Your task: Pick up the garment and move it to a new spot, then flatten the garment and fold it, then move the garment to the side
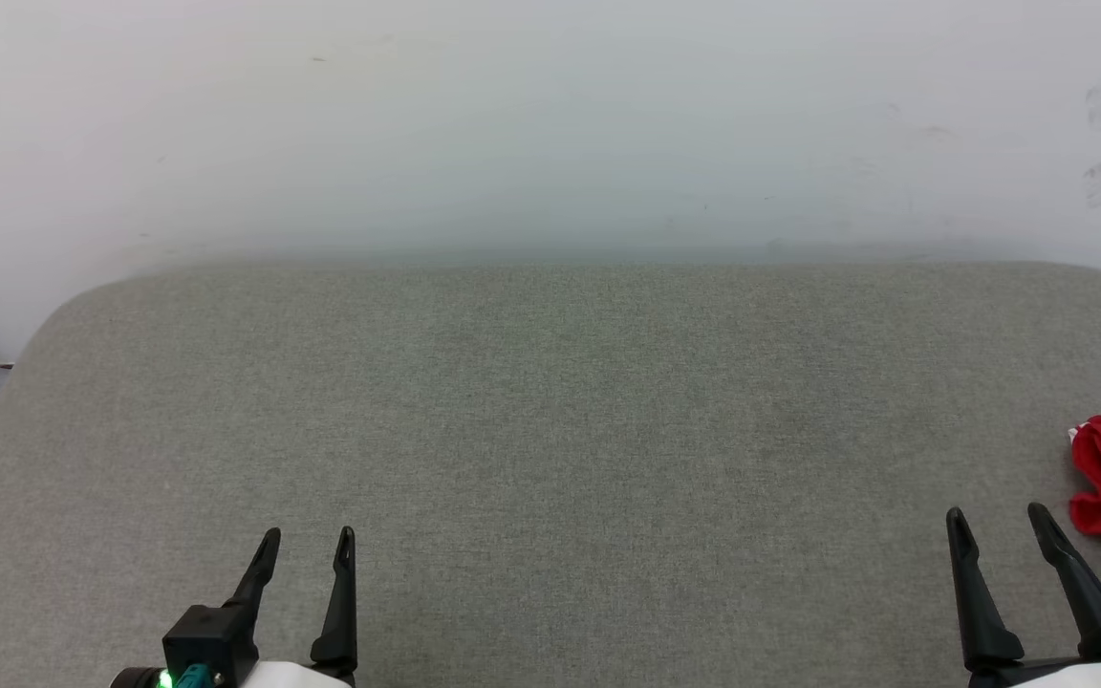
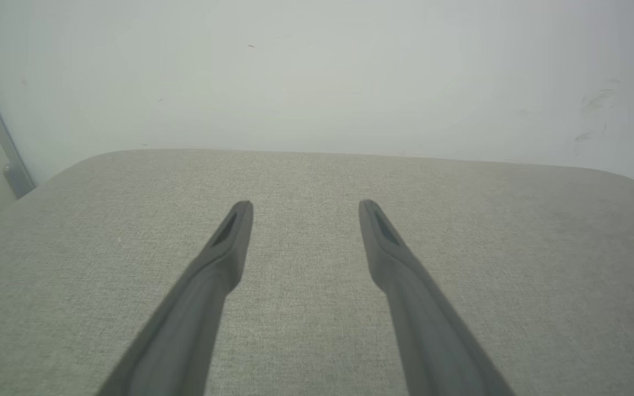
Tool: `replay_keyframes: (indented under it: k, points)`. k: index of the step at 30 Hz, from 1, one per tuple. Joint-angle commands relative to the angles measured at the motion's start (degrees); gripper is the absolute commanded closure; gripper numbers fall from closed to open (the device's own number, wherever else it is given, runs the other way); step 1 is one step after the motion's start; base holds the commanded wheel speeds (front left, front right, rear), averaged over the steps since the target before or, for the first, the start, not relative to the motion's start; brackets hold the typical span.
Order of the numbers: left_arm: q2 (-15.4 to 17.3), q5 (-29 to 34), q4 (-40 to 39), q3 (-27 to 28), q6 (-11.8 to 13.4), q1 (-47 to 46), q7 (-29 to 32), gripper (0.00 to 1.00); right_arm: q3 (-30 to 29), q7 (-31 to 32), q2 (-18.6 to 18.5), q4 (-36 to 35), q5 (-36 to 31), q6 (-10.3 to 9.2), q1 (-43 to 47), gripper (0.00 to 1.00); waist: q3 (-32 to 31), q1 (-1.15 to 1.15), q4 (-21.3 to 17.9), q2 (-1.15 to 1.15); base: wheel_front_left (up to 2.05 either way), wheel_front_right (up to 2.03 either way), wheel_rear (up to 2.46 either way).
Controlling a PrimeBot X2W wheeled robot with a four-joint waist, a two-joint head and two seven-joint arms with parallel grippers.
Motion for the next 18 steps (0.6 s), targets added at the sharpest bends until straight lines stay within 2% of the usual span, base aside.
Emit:
replay_keyframes:
  k: [1,18]
  points:
    - [0.4,0.4,0.3,0.1,-0.3,0.3,-0.3,0.00,0.1,-0.4,0.2,0.2,0.3,-0.08,0.3,0.00,0.0,0.00,0.0,0.00,0.00,0.00,0.00]
    - [0.3,0.1,0.6,-0.1,-0.2,-0.2,-0.3,0.00,0.6,-1.3,0.2,1.0,1.0,-0.08,-0.7,0.00,0.2,0.00,0.0,0.00,0.00,0.00,0.00]
